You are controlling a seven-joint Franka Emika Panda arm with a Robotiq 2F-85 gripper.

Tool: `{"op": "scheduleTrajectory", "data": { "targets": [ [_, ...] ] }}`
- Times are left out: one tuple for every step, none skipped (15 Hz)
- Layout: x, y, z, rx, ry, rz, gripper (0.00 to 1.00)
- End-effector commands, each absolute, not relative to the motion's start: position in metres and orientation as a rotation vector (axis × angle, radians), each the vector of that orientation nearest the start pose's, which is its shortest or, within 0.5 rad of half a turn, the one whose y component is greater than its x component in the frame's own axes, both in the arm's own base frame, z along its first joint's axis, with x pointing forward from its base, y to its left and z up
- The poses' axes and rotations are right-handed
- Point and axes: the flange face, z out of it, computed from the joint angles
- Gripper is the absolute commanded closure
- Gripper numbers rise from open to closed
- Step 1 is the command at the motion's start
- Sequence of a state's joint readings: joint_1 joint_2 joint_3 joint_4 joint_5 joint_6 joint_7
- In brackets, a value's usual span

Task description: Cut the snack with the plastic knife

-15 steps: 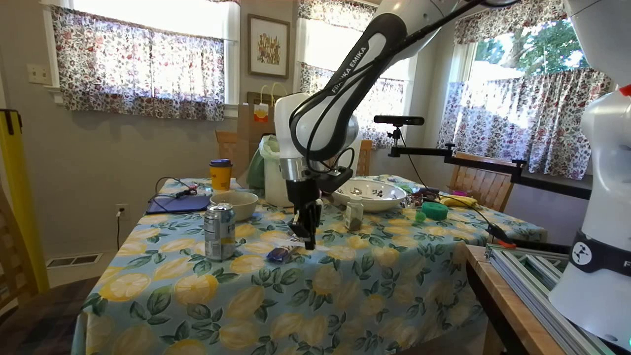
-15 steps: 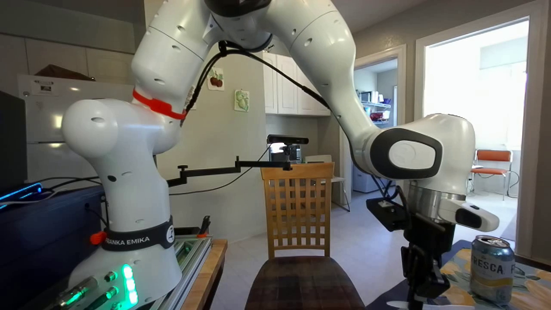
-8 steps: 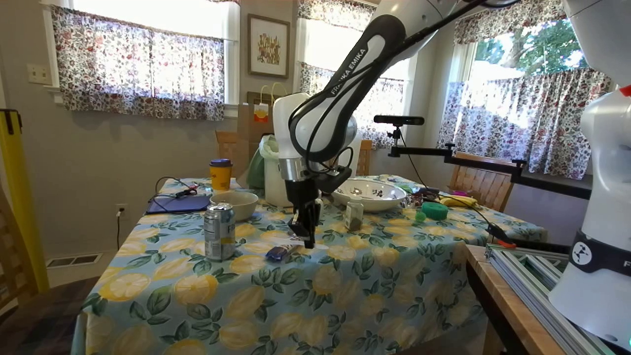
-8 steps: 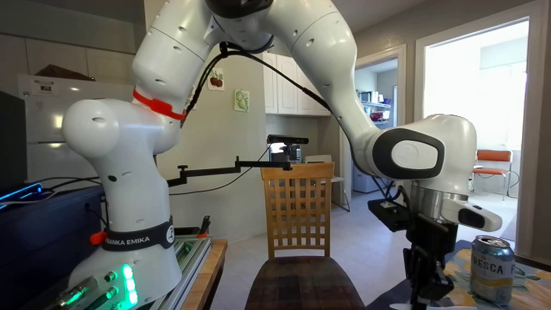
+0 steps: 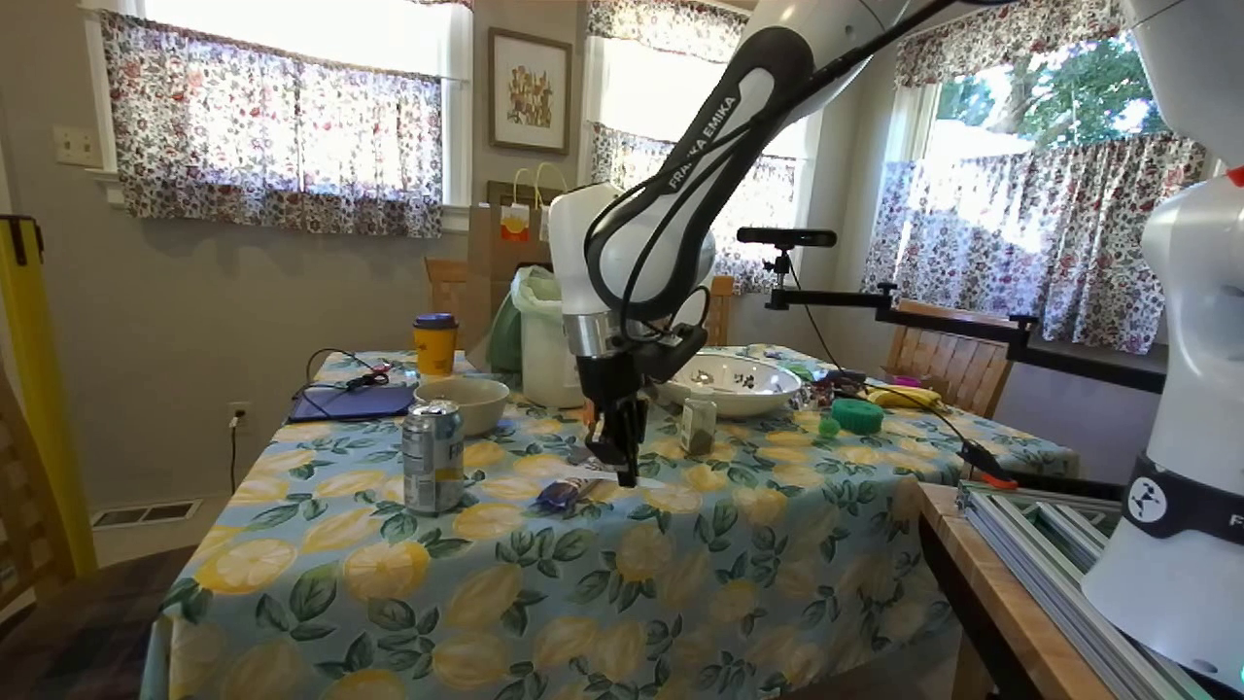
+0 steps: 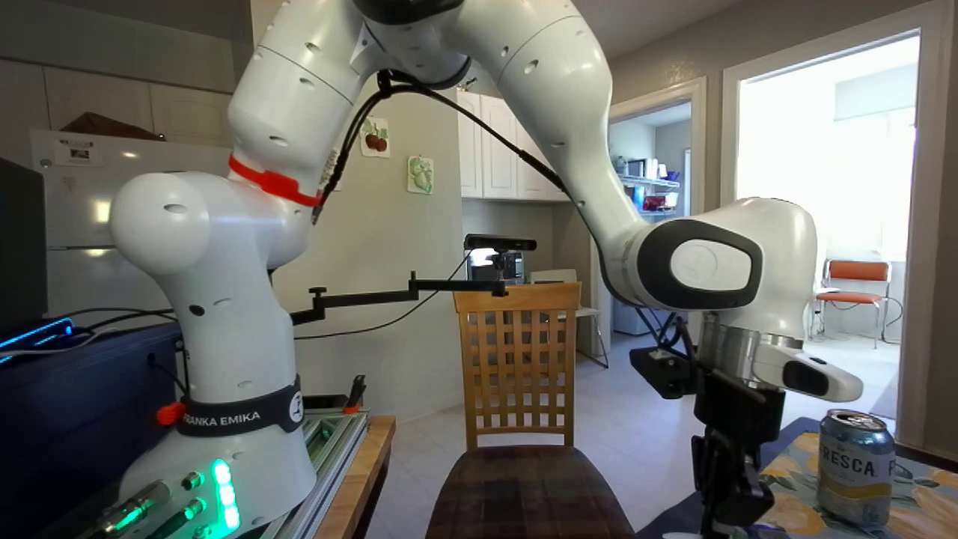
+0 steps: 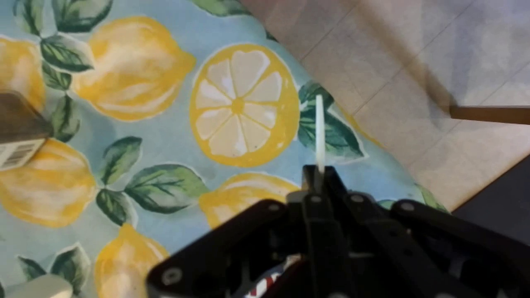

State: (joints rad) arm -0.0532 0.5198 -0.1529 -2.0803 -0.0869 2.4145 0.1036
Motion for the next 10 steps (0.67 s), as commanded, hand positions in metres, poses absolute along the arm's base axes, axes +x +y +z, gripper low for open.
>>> {"op": "scheduleTrajectory", "data": {
  "targets": [
    [0.522,-0.114,0.172,-3.219,0.413,0.372,0.99],
    [0.517,-0.114,0.173,-3.214,0.411,0.387,0.99],
    [0.511,-0.113,0.174,-3.21,0.411,0.406,0.99],
    [0.507,-0.112,0.174,-3.206,0.41,0.418,0.99],
    [0.505,-0.113,0.174,-3.203,0.41,0.424,0.99],
    [0.504,-0.113,0.173,-3.2,0.412,0.428,0.99],
    [0.504,-0.114,0.173,-3.2,0.414,0.426,0.99],
    [0.505,-0.114,0.173,-3.199,0.416,0.423,0.99],
    [0.507,-0.115,0.173,-3.199,0.413,0.422,0.99],
    [0.51,-0.116,0.173,-3.2,0.409,0.416,0.99]
  ]
}}
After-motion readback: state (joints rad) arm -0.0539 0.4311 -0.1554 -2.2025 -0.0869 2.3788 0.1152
